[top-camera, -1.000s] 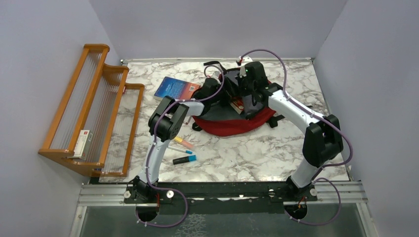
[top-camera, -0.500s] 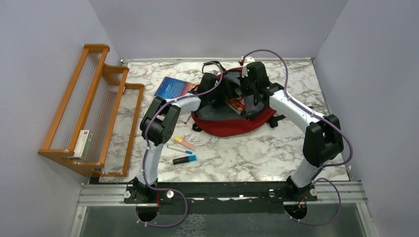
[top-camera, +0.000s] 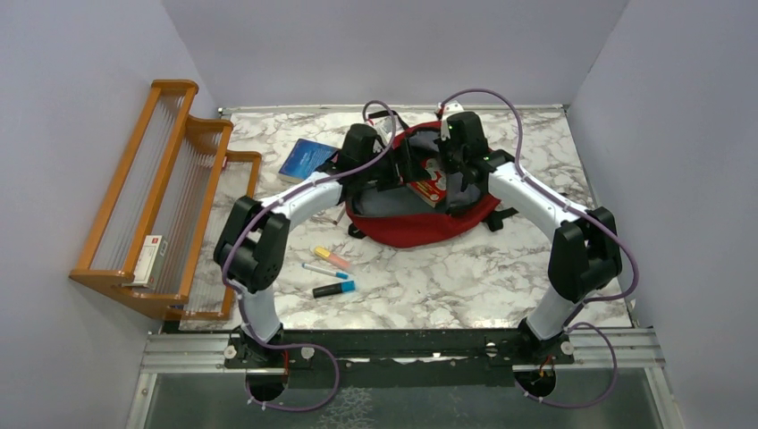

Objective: Pack the student bag
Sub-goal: Place the book in the student bag.

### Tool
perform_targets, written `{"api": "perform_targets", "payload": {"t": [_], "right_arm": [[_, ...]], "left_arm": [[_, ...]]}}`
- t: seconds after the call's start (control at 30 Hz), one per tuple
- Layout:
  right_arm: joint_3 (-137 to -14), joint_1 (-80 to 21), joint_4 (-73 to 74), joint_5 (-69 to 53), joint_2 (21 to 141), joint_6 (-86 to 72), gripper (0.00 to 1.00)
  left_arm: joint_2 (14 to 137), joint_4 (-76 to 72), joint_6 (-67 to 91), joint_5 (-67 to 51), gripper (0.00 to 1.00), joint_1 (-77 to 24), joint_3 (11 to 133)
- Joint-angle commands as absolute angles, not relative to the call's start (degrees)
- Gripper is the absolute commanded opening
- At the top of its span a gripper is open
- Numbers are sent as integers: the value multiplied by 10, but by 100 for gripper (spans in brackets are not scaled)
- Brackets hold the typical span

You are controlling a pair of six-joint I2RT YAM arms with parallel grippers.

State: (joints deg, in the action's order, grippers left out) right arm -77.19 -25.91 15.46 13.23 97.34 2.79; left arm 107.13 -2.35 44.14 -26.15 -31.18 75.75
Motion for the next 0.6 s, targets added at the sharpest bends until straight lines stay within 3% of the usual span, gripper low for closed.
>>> {"api": "perform_targets", "payload": {"t": [0.0, 0.57], "right_arm": [[-793, -243, 173, 198, 949, 66, 1], [-819, -215, 197, 257, 930, 89, 2]], "left_arm": [[989, -56, 380, -335, 99, -293, 720], [886, 84, 302, -248, 99, -91, 663]]}}
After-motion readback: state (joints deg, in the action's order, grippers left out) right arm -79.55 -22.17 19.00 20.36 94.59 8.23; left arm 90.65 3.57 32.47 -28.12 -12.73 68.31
